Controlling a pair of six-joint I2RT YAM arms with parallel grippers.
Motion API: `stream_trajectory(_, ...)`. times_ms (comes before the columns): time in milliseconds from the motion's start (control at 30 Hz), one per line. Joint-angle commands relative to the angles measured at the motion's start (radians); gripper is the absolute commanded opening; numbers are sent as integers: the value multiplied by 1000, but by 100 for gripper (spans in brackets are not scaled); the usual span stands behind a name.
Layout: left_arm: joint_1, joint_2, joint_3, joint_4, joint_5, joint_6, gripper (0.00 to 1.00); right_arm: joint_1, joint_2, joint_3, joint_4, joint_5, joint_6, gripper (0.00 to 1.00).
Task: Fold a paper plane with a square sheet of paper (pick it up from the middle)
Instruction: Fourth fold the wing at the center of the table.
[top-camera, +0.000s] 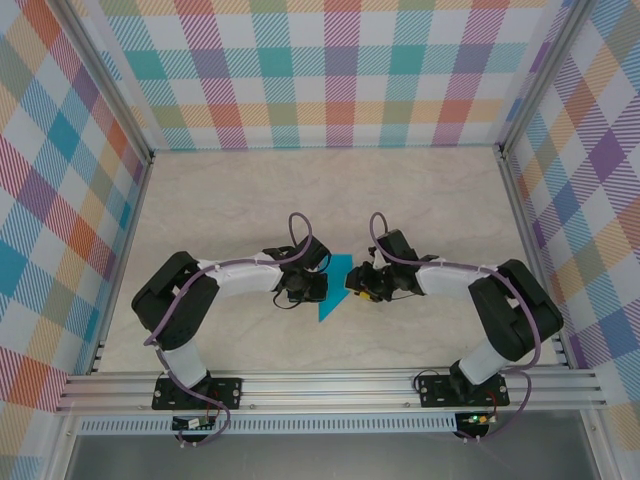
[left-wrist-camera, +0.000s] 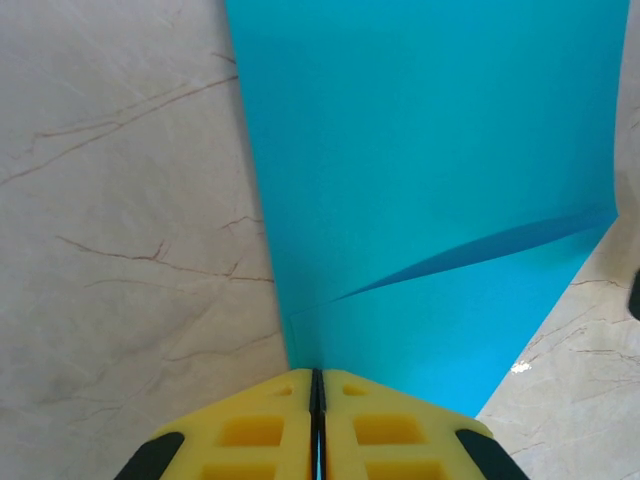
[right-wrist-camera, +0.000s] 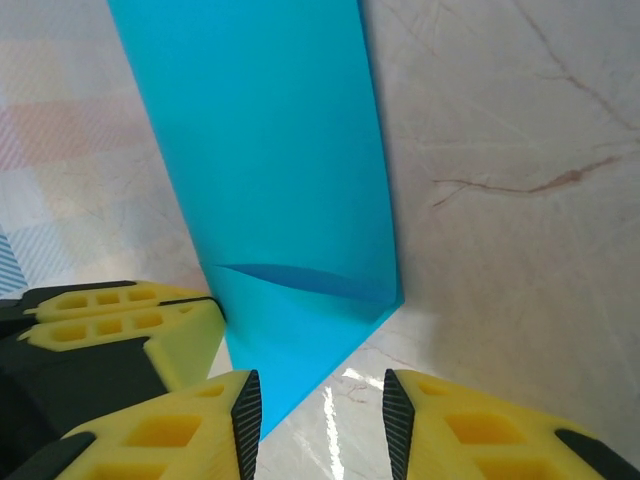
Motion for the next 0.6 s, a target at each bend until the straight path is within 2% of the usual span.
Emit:
stream_trajectory(0, 9, 17, 12, -26, -17, 20, 10, 0, 22, 25, 45, -38, 17, 39)
stream_trajectory(567, 9, -48, -24, 14, -14, 15, 13, 0, 41, 19, 45, -21, 40, 41)
